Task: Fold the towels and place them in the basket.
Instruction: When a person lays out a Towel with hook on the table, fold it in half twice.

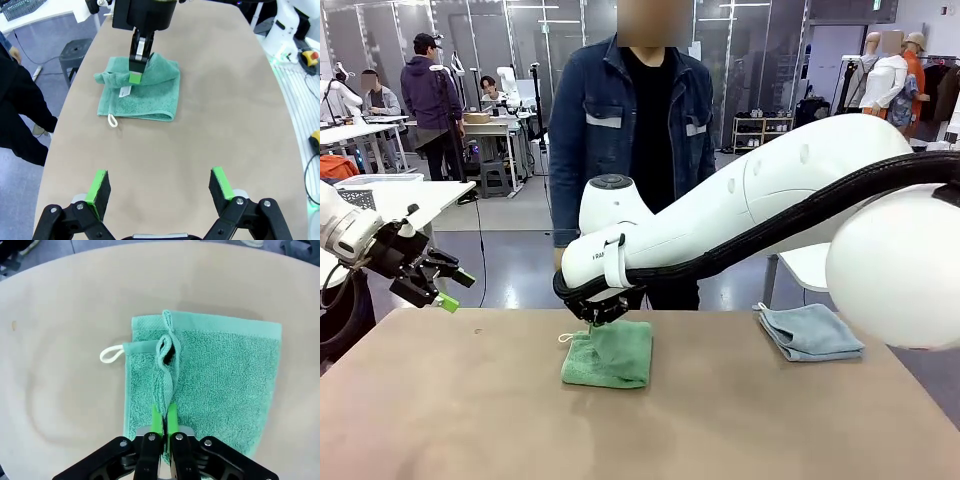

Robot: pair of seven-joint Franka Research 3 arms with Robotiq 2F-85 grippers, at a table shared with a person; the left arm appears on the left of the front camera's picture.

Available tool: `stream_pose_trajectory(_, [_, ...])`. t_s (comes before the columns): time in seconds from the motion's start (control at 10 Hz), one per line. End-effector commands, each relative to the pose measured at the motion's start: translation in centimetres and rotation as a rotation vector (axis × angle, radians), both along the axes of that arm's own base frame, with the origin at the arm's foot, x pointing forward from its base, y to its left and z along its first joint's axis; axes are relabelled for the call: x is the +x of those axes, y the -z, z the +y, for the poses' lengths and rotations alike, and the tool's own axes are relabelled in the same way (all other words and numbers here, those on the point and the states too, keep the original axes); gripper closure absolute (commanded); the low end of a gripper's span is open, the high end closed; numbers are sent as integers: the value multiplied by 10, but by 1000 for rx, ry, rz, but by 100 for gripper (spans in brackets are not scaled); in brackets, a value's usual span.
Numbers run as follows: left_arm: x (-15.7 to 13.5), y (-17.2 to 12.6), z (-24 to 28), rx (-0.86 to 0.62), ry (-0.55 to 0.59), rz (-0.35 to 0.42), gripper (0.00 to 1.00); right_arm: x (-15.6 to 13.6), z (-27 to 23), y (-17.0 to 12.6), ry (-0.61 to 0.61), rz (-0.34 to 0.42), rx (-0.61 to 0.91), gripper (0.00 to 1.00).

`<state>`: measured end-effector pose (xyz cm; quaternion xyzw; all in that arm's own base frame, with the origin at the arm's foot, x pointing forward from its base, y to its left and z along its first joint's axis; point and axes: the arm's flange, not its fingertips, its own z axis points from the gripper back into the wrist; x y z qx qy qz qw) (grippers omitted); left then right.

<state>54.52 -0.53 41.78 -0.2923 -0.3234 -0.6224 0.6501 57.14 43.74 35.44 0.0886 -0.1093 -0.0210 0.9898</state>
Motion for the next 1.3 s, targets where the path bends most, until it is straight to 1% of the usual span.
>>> stream_pose_trajectory(0.0, [1,0,-1,5,-5,-4,0,-3,2,-2,-6,3,37,100])
stream_pose_trajectory(0.1, [1,0,-1,5,-5,-4,0,-1,2,0,-13,6,63,100])
stream_pose_trajectory(0.2, [1,0,-1,5,-5,-4,0,0,2,2,-10,15,86,82])
stream_pose_trajectory(0.3, [1,0,-1,5,-5,-4,0,1,2,5,-7,22,92,77])
stream_pose_trajectory(0.4, [1,0,-1,5,-5,-4,0,2,2,7,-17,23,101,63])
stream_pose_trajectory(0.5, [1,0,-1,5,-5,-4,0,2,1,7,-23,11,115,58])
stream_pose_trajectory(0.6, [1,0,-1,5,-5,-4,0,1,-1,6,-23,4,126,44])
stream_pose_trajectory(0.7, [1,0,-1,5,-5,-4,0,-3,-3,2,-25,-2,141,39])
stream_pose_trajectory(0.8, [1,0,-1,5,-5,-4,0,-11,-10,-4,-24,-12,148,25])
stream_pose_trajectory(0.9, [1,0,-1,5,-5,-4,0,-22,-25,-11,-10,-14,148,19])
stream_pose_trajectory(1.0, [1,0,-1,5,-5,-4,0,-33,-48,-15,7,-2,132,5])
stream_pose_trajectory(1.2, [1,0,-1,5,-5,-4,0,-47,-94,-16,9,34,129,5])
